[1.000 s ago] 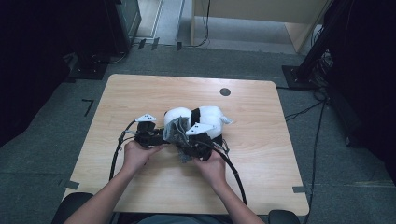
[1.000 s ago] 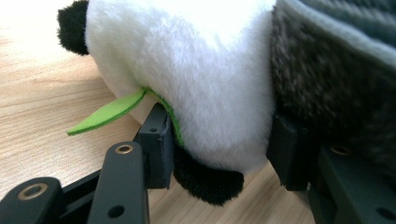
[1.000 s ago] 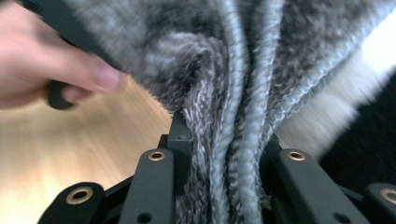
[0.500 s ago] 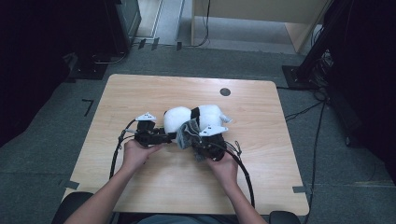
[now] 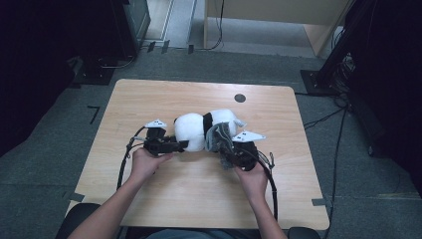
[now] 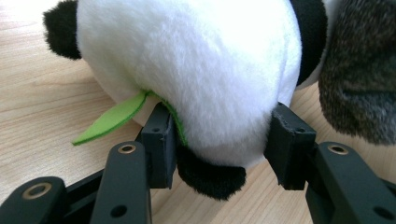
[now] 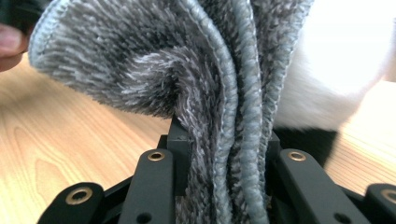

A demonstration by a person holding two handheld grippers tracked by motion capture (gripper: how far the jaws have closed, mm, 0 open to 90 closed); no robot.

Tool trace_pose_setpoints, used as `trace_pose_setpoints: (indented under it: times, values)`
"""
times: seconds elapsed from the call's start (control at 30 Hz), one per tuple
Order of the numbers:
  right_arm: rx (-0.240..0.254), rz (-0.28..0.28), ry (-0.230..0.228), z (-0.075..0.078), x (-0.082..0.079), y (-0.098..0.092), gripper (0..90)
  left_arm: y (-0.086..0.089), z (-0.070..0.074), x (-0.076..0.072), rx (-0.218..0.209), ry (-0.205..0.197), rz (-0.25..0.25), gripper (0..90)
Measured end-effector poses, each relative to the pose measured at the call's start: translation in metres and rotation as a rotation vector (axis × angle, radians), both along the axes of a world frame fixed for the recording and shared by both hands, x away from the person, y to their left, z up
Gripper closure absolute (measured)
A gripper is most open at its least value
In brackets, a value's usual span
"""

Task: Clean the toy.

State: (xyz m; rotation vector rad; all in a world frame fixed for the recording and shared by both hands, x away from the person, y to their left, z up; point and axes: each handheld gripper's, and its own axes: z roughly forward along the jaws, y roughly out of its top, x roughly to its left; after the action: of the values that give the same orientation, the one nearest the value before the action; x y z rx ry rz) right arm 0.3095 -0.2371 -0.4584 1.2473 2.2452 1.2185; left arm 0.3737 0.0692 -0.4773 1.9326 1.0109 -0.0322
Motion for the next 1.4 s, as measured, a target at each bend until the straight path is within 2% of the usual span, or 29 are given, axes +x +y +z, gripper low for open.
trace_pose_setpoints:
  times: [0.1, 0.3, 0.37, 0.53, 0.6, 0.73, 1.03, 1.2, 1.33, 1.4]
  values:
    - [0.019, -0.025, 0.011, -0.001, 0.001, -0.008, 68.9, -0.001, 0.000, 0.000, 0.002, -0.001, -0.001, 50.2]
    - [0.020, -0.098, 0.008, 0.008, 0.002, -0.026, 69.2, 0.000, -0.001, 0.001, -0.002, 0.001, 0.002, 50.5]
    - [0.047, -0.105, 0.035, 0.004, 0.006, -0.032, 69.2, -0.001, -0.001, 0.000, 0.001, -0.005, 0.001, 50.5]
    - [0.062, -0.101, 0.090, -0.008, 0.011, -0.034, 69.0, -0.002, -0.002, 0.000, 0.010, -0.011, -0.002, 50.7]
    - [0.050, -0.108, 0.115, -0.012, 0.013, -0.036, 69.0, -0.002, -0.002, 0.000, 0.008, -0.010, 0.001, 50.7]
    - [-0.008, -0.127, 0.178, -0.022, 0.018, -0.039, 69.0, 0.000, -0.003, 0.002, 0.009, -0.009, 0.005, 50.8]
    - [-0.037, -0.142, 0.264, -0.030, 0.025, -0.046, 68.9, 0.001, -0.003, 0.002, 0.009, -0.005, 0.005, 50.8]
    - [-0.031, -0.189, 0.254, -0.023, 0.024, -0.058, 69.0, 0.001, -0.003, 0.002, 0.010, -0.006, 0.005, 50.9]
    - [0.028, -0.238, 0.209, -0.012, 0.022, -0.073, 69.1, 0.001, -0.003, 0.002, 0.010, -0.007, 0.006, 51.0]
    - [0.049, -0.245, 0.185, -0.006, 0.021, -0.076, 69.1, 0.001, -0.003, 0.002, 0.009, -0.007, 0.005, 51.1]
